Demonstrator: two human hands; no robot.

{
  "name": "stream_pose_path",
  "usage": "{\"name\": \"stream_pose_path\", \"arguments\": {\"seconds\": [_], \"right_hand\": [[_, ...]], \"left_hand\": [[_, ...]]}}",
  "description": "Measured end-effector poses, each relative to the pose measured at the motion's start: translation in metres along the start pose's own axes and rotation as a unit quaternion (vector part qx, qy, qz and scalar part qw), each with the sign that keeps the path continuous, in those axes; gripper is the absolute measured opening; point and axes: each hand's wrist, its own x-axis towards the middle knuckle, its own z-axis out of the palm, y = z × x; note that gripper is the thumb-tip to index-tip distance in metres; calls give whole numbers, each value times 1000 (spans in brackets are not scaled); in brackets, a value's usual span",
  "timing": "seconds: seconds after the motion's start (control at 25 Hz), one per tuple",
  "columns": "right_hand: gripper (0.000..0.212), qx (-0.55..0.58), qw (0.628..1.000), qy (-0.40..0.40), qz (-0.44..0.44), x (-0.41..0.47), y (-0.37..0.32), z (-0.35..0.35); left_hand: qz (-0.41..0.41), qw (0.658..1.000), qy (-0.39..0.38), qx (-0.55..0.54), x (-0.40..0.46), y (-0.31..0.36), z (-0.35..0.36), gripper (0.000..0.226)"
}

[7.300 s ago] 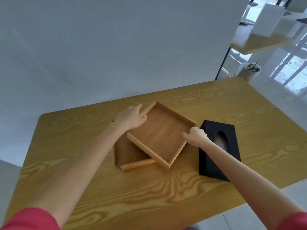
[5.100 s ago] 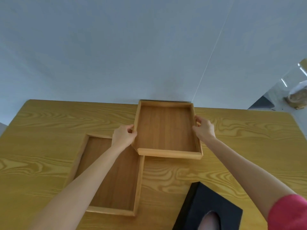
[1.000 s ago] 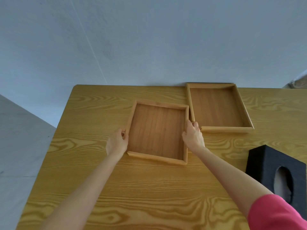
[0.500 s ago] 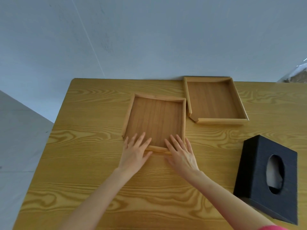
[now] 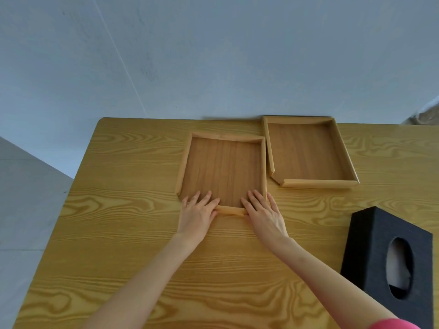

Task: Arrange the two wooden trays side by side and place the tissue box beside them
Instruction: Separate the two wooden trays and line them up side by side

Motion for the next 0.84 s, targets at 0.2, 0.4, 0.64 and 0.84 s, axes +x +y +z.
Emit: {"name": "stream_pose_path", "arguments": {"seconds": [0.2, 0.4, 0.64, 0.84], "right_hand": [[52, -13, 999, -27, 16, 29, 12, 1], [53, -2, 997, -75, 7, 59, 29, -8], [48, 20, 997, -81, 4, 74, 39, -9], [49, 46, 994, -95, 8, 73, 39, -14]], "left_hand": [[-16, 1000, -6, -9, 31, 4, -4, 41], [-22, 1000, -20, -3, 62, 12, -11, 40], [-23, 999, -37, 9, 81, 15, -16, 42], [-14, 998, -56, 17, 80, 17, -24, 44]]}}
